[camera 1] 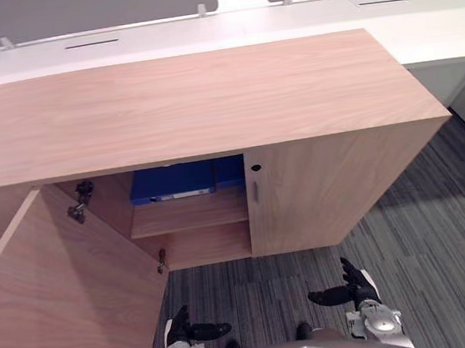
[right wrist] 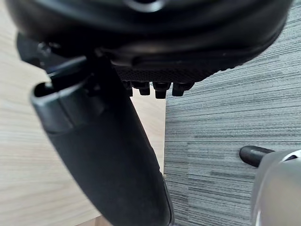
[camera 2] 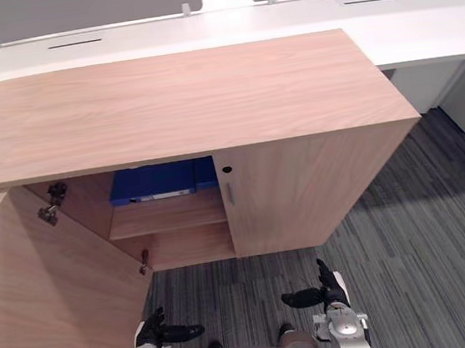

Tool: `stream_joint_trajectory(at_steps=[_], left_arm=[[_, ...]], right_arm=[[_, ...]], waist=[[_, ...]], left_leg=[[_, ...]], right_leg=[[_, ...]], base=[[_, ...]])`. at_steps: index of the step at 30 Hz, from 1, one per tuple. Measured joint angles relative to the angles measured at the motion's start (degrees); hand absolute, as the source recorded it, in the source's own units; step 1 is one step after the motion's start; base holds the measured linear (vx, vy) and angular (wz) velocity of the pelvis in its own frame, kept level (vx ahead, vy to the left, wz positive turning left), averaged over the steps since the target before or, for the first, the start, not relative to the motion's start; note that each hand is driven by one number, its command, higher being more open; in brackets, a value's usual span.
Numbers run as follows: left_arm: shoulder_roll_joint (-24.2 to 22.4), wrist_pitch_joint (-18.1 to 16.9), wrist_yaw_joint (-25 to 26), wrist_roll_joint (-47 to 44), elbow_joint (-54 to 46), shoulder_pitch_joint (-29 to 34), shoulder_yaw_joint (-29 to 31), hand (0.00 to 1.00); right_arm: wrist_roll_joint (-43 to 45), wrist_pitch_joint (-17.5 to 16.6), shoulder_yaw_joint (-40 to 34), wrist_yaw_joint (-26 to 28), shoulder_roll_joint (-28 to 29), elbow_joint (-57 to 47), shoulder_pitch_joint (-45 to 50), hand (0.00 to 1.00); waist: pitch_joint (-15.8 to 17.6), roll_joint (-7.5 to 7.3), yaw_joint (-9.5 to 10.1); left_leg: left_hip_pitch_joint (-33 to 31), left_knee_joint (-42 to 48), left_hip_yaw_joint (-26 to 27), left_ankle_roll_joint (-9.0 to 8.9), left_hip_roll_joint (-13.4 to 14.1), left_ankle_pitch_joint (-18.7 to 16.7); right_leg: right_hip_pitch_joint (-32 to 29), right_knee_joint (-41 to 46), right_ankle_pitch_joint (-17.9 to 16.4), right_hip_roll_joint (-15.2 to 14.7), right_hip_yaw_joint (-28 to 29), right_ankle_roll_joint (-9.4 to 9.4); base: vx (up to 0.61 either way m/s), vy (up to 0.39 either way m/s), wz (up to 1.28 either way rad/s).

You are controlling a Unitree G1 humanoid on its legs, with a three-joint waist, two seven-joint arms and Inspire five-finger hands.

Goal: Walk over to the cabinet, pick up the folder, carry it to the office cabinet, place the folder inside the office cabinet, then close the office cabinet door

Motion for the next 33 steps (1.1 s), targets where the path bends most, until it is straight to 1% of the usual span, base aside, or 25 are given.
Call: stream_joint_trajectory(at_steps=[2,3,5,8,10,12,13,14,15,16,17,18,19,20,21,22,23,24,26,27,28,30,31,32,33], left_arm=[[-0.06,-0.04,0.17,-0.56,-0.37,0.41,0.63,1.0],[-0.18,-0.06,0.36,-0.65,-0.6,0.63,1.68,1.0],[-0.15,-0.06,0.63,-1.0,-0.6,0.66,1.86,1.0],[-0.4,-0.08,0.82,-2.05,-0.64,0.66,2.79,1.0],[-0.61,-0.05,1.11,-2.7,-0.64,0.57,3.78,1.0],[-0.76,-0.05,1.14,-3.3,-1.23,0.42,4.23,1.0],[-0.83,-0.04,1.14,-3.63,-2.27,0.55,4.42,1.0],[-1.09,-0.03,1.15,-3.67,-2.54,0.56,4.72,1.0],[-1.64,-0.01,1.11,-3.74,-2.65,0.44,5.86,1.0],[-2.0,0.15,1.08,-4.76,-2.7,-0.29,7.66,1.0],[-2.09,0.25,1.08,-4.91,-2.68,-0.52,8.47,1.0],[-2.11,0.22,1.14,-4.95,-2.62,-0.37,9.36,1.0],[-2.2,0.21,1.17,-4.95,-2.37,0.41,10.4,1.0],[-2.21,0.21,1.19,-4.94,-2.3,0.52,11.03,1.0],[-1.76,0.23,1.21,-4.87,-1.83,0.8,13.02,1.0],[-1.25,0.3,1.35,-4.87,-1.7,0.94,13.72,1.0],[0.04,0.45,1.38,-4.79,-1.69,1.55,14.88,1.0],[1.52,1.05,1.39,-4.72,-1.64,2.01,15.89,1.0],[3.28,1.24,1.65,-4.62,-1.73,2.89,18.74,1.0],[4.81,1.25,1.71,-4.56,-1.93,2.98,20.63,1.0],[5.61,1.25,1.74,-4.53,-2.21,2.98,21.68,1.0],[8.66,1.23,2.21,-4.51,-3.4,2.98,24.55,1.0],[10.14,1.23,2.38,-4.51,-4.7,2.98,26.29,1.0],[10.99,1.21,2.51,-4.51,-5.4,2.97,26.79,1.0],[12.92,1.18,2.57,-4.53,-7.49,2.96,28.53,1.0]], right_arm=[[0.01,0.0,0.01,-0.07,0.13,0.49,-0.14,1.0],[0.02,0.0,-0.03,-0.09,0.41,1.09,-0.65,1.0],[0.14,0.01,-0.33,-0.13,0.74,1.42,-0.89,1.0],[0.27,0.0,-1.57,-0.44,1.64,1.77,-1.54,1.0],[0.45,-0.02,-1.57,-1.35,1.66,3.21,-2.46,1.0],[0.71,0.0,-1.64,-1.83,1.67,3.52,-2.67,1.0],[0.99,-0.01,-1.73,-2.24,1.85,3.5,-3.22,1.0],[1.14,-0.02,-2.08,-2.39,1.88,3.49,-3.55,1.0],[1.19,0.02,-4.15,-2.47,2.54,3.52,-3.83,1.0],[1.24,0.04,-5.86,-2.85,3.26,3.4,-4.44,1.0],[1.25,0.05,-6.45,-2.98,3.45,3.41,-4.65,1.0],[1.25,0.07,-7.17,-3.36,3.19,3.42,-4.5,1.0],[1.25,0.07,-7.95,-3.56,2.73,3.45,-4.05,1.0],[1.25,0.1,-8.38,-3.64,2.43,3.49,-4.0,1.0],[1.26,0.42,-8.6,-3.75,2.24,3.89,-4.31,1.0],[1.26,0.7,-8.55,-3.68,2.33,3.98,-4.4,1.0],[1.26,0.73,-8.56,-3.68,2.48,4.28,-4.49,1.0],[1.25,0.88,-8.58,-3.71,2.38,4.98,-4.51,1.0],[1.26,1.07,-8.57,-3.73,2.14,5.59,-4.88,1.0],[1.25,1.07,-8.52,-3.73,2.13,5.8,-5.07,1.0],[1.26,1.07,-8.43,-3.72,2.11,5.92,-5.3,1.0],[1.26,1.07,-8.18,-3.72,2.06,6.0,-6.32,1.0],[1.26,1.07,-8.13,-3.71,1.88,6.0,-6.59,1.0],[1.26,1.07,-8.1,-3.71,1.71,6.0,-6.66,1.0],[1.26,1.07,-8.07,-3.71,1.39,6.0,-6.66,1.0]], waist=[[-0.1,0.17,0.06],[-0.15,0.25,0.14],[-0.15,0.28,0.16],[-0.17,0.31,0.33],[-0.08,0.33,0.34],[0.78,0.2,0.5],[1.55,-0.21,0.5],[1.79,-0.03,0.47],[1.92,-0.03,0.54],[2.43,-0.94,0.38],[2.57,-1.21,0.39],[2.59,-1.23,0.33],[2.14,-0.47,0.19],[1.82,0.26,0.06],[1.63,0.75,0.15],[1.6,0.48,0.29],[1.64,0.05,0.3],[1.54,-0.41,0.28],[1.51,-0.37,0.3],[1.49,-0.34,0.33],[1.48,-0.33,0.39],[1.49,-0.27,0.43],[1.41,-0.15,0.52],[1.38,-0.07,0.61],[1.39,0.02,0.93]], left_leg=[[-0.37,0.01,-1.03,0.06,-0.07,0.06],[-0.85,-0.04,-2.25,0.01,-0.06,0.26],[-1.27,-0.23,-3.97,-0.14,-0.02,0.64],[-3.12,-0.43,-8.6,-0.79,0.19,1.66],[-4.8,-1.05,-13.38,-1.69,0.46,3.13],[-5.58,-1.21,-15.7,-2.25,0.34,4.71],[-6.23,-1.15,-14.97,-1.91,-0.33,6.06],[-6.68,-1.25,-13.34,-1.45,-0.33,6.32],[-7.48,-0.73,-8.08,-0.39,0.62,4.52],[-10.11,5.39,-0.46,-0.25,1.59,2.33],[-11.14,9.43,2.34,-0.08,1.71,0.9],[-11.01,14.48,5.89,-0.33,1.79,-0.93],[-9.07,13.95,7.53,-1.07,2.15,-2.67],[-8.11,11.36,7.84,-1.15,2.39,-2.84],[-5.75,5.65,7.78,-1.01,2.06,-1.82],[-4.89,3.37,7.68,-1.21,1.74,-0.52],[-3.5,0.02,7.44,-0.89,1.29,0.97],[-2.47,-1.38,7.3,-0.64,0.86,1.47],[-0.89,-2.15,7.5,-0.63,0.64,1.48],[-0.17,-2.61,7.5,-0.62,0.42,1.48],[0.02,-2.82,7.61,-0.61,0.32,1.49],[0.17,-3.03,7.86,-0.51,0.17,1.56],[0.25,-3.06,7.85,-0.51,0.23,1.55],[0.3,-3.09,7.85,-0.51,0.34,1.55],[0.64,-3.13,7.85,-0.51,0.63,1.55]], right_leg=[[0.21,0.0,-0.32,-0.15,-1.05,0.04],[0.34,-0.05,-0.69,-0.17,-1.97,-0.13],[0.77,-0.24,-1.07,-0.14,-3.39,-0.21],[1.13,-0.29,-2.07,0.3,-5.83,-1.06],[1.44,-0.31,-2.61,0.98,-6.34,-1.98],[2.51,-0.09,-3.49,1.13,-6.8,-2.52],[2.75,0.99,-4.9,0.31,-7.95,-2.28],[2.7,1.58,-5.33,-0.26,-9.31,-2.44],[2.16,1.69,-5.98,-0.83,-11.52,-3.0],[2.07,1.87,-6.05,-2.23,-13.54,-3.08],[2.21,1.98,-6.07,-2.97,-14.38,-3.05],[2.83,2.01,-6.07,-3.87,-15.77,-2.72],[3.15,2.04,-6.0,-4.01,-16.78,-1.84],[3.16,2.19,-5.88,-3.63,-16.91,-1.3],[3.12,1.7,-5.33,-2.9,-16.72,-0.48],[3.16,0.76,-4.41,-2.64,-16.0,-0.74],[3.77,-1.46,-3.38,-2.02,-13.37,-0.46],[5.0,-3.4,-2.8,-1.79,-12.66,0.24],[6.48,-4.65,-2.19,-1.56,-11.28,0.15],[7.16,-5.36,-2.0,-1.49,-10.21,0.46],[7.21,-5.53,-1.98,-1.43,-9.77,0.49],[7.15,-5.8,-1.81,-1.29,-8.72,0.63],[7.24,-6.02,-1.56,-1.11,-8.23,0.48],[7.33,-6.22,-1.27,-0.96,-7.94,0.43],[8.04,-7.34,-0.34,-0.42,-6.81,0.03]], base=[[0.03,-0.017,0.3],[0.03,-0.035,0.39],[0.02,-0.043,0.52],[0.02,-0.083,0.8],[0.01,-0.092,1.06],[-0.04,-0.101,1.2],[-0.08,-0.059,1.15],[-0.11,0.01,1.0],[-0.11,0.043,0.9],[-0.08,0.051,0.86],[-0.01,0.033,0.79],[0.05,0.086,0.64],[0.05,0.081,0.55],[0.1,0.15,0.34],[0.07,0.098,0.15],[0.1,0.141,0.13],[0.06,0.079,0.11],[0.05,0.071,0.08],[0.04,0.042,-0.04],[0.03,0.042,-0.05],[0.02,0.036,-0.05],[0.0,0.01,-0.08],[-0.01,-0.008,-0.04],[0.0,0.0,0.0],[0.0,0.0,0.0]])
